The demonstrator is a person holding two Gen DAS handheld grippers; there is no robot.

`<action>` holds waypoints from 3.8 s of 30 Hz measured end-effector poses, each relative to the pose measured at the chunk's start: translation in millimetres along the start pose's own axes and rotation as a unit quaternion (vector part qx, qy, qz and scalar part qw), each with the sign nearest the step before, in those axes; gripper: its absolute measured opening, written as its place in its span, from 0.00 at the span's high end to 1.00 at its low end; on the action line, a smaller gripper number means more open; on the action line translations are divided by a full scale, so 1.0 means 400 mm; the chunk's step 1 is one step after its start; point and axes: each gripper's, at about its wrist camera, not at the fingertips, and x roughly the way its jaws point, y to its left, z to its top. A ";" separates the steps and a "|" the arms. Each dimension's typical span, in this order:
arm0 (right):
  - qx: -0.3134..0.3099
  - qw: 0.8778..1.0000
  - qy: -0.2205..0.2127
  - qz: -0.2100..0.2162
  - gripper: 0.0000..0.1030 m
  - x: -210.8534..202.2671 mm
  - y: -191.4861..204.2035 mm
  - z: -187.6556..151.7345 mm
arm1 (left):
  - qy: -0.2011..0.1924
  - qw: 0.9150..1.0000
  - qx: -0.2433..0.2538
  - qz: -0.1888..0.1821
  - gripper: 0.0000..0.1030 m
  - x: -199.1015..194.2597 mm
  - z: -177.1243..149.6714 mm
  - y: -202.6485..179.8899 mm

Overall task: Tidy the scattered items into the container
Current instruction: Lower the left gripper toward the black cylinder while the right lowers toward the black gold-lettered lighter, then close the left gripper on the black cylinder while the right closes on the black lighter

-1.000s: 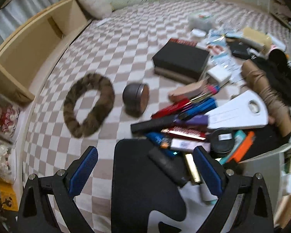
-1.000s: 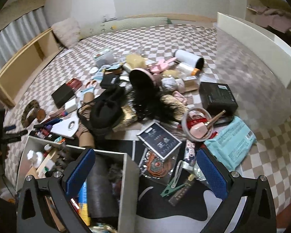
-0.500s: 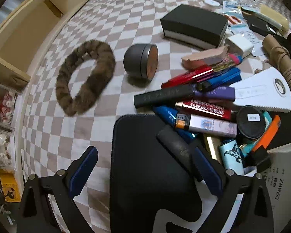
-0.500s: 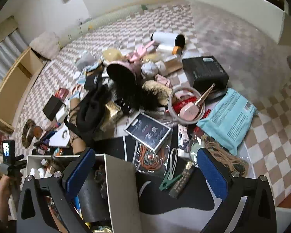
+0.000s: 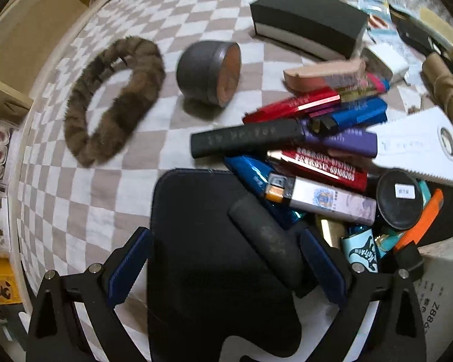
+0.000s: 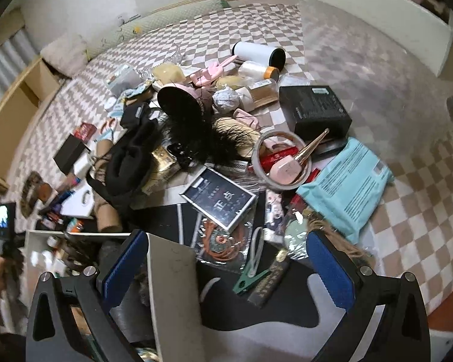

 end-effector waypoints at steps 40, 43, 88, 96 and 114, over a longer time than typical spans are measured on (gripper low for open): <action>0.081 0.991 0.105 -0.004 0.37 0.104 -0.141 -0.038 | -0.011 0.998 0.055 -0.036 0.55 -0.044 -0.051 -0.038; 0.070 0.989 0.129 0.023 0.37 0.122 -0.113 -0.051 | -0.008 0.997 0.060 -0.046 0.61 -0.050 -0.056 -0.042; -0.032 0.977 0.207 -0.048 0.00 0.247 -0.104 -0.192 | -0.035 0.991 0.105 -0.073 0.64 -0.108 -0.120 -0.002; -0.039 0.975 0.208 -0.071 0.00 0.253 -0.078 -0.197 | -0.037 0.991 0.107 -0.074 0.64 -0.119 -0.123 0.009; -0.022 0.988 0.150 -0.034 0.76 0.166 -0.054 -0.177 | -0.022 0.992 0.102 -0.071 0.64 -0.130 -0.107 0.045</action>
